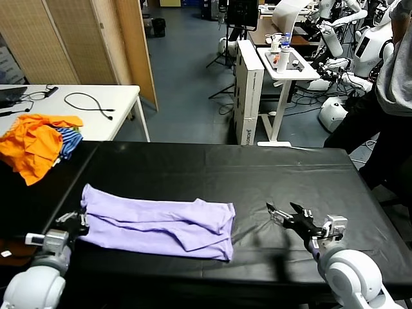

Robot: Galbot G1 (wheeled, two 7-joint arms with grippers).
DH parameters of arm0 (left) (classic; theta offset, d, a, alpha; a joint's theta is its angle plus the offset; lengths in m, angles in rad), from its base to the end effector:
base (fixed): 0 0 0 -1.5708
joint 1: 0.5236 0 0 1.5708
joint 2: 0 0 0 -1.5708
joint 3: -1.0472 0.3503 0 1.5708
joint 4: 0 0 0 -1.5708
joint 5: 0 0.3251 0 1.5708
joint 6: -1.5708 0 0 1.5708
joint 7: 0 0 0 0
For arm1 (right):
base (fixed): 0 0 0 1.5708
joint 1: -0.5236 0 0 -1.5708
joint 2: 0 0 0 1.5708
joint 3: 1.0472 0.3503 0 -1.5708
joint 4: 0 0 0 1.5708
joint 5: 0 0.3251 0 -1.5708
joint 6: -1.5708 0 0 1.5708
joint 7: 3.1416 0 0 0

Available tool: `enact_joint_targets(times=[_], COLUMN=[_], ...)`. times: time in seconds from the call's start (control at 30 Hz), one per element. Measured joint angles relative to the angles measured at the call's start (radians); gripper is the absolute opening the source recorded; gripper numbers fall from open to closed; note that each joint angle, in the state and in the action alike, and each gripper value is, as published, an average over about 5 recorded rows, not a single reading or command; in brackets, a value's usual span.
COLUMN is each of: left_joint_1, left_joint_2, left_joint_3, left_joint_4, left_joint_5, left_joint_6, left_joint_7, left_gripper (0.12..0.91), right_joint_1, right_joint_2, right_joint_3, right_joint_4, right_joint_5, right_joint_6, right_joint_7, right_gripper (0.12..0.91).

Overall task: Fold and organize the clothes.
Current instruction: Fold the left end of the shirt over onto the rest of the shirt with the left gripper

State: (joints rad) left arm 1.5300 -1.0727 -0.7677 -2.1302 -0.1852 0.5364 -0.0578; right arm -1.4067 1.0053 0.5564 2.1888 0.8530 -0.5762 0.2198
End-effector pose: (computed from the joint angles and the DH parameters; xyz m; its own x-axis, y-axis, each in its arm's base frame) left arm 0.1791 0.1434 -0.2343 -0.9209 -0.1702 0.3507 -0.0265 0.9249 0.3793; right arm 0.2014 -0.0941 -0.2168 -0.8845 -0.2199 0.4116 -0.1430 0.9673 0.2095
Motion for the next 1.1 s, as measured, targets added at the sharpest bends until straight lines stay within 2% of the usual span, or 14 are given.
enact_joint_targets(times=[0.2,0.33,0.4,0.63,0.87,1.1], left_joint_1=[-0.014,-0.038,-0.051,-0.091,-0.113,-0.109], left_joint_2=[-0.066,-0.134,-0.167,-0.261,-0.336,-0.371], left_joint_3=[0.082,0.159,0.199,0.331,0.428,0.485], left_joint_4=[-0.097,-0.147,-0.159,-0.16,-0.141,-0.132], left_joint_5=[-0.149,-0.171,-0.173,-0.234,-0.219,-0.198], left_joint_6=[0.081,0.108,0.114,0.138,0.14,0.138], left_joint_7=[-0.057,-0.065,-0.066,-0.101,-0.102,-0.1], left_gripper=[0.175,0.175,0.175,0.175,0.175,0.175], right_joint_1=[-0.068,-0.124,-0.152,-0.209,-0.221,-0.226], right_joint_2=[0.009,0.015,0.023,0.049,0.048,0.052], right_joint_3=[0.049,0.072,0.075,0.059,0.057,0.043], right_joint_4=[0.048,0.067,0.072,0.084,0.095,0.097], right_joint_5=[-0.028,-0.076,-0.099,-0.159,-0.162,-0.17], right_joint_6=[0.066,0.125,0.145,0.166,0.164,0.162], right_joint_7=[-0.047,-0.096,-0.107,-0.109,-0.102,-0.095], right_gripper=[0.907,0.907,0.907,0.907,0.907,0.907])
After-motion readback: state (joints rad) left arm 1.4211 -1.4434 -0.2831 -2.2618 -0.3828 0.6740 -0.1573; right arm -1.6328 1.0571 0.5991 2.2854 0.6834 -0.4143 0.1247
